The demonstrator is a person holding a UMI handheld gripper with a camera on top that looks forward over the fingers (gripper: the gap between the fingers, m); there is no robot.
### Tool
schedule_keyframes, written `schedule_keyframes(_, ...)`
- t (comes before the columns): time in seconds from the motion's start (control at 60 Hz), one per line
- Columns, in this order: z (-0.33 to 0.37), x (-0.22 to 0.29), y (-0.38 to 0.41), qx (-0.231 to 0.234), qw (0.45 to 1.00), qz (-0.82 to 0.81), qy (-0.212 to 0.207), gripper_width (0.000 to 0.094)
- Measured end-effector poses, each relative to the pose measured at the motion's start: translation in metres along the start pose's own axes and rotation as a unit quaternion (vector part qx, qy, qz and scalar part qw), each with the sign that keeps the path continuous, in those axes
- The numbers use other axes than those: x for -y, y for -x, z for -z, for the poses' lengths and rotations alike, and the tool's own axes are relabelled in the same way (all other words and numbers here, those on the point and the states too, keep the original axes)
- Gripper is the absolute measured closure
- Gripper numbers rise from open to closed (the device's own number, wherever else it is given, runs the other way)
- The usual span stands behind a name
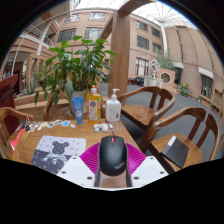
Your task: Arrange mouse
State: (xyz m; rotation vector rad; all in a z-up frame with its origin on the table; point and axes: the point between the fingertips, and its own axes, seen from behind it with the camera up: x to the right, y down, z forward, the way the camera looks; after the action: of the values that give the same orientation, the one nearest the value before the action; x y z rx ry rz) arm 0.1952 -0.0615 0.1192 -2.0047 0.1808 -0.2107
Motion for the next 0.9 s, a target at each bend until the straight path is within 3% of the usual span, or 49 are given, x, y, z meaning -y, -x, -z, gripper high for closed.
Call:
schedule_keyframes(0.133,0.0,0.086,0.038,0.018,0.998,-0.01,-0.058,0.0587)
schedule_keyframes(0.267,-0.017,0.108,0.112,0.064,0.996,-0.003,-0.058,0.0588)
schedule_keyframes(0.433,-0.056,0.039,0.205,0.115,0.993,0.031,0.017,0.0588)
schedule_keyframes(0.517,-0.079,-0.015,0.229,0.125,0.989,0.041,0.062,0.0585)
schedule_keyframes(0.65,-0.089,-0.062,0.245,0.121,0.986,0.047,0.106,0.0557)
schedule_keyframes(0.733,-0.096,-0.084,0.247,0.127,0.983,0.043,0.129,0.0498)
schedule_keyframes(0.8,-0.094,-0.077,0.244,0.13,0.984,0.038,0.118,0.044)
schedule_keyframes(0.9,-0.076,-0.061,0.238,0.131,0.985,0.037,0.103,0.0066)
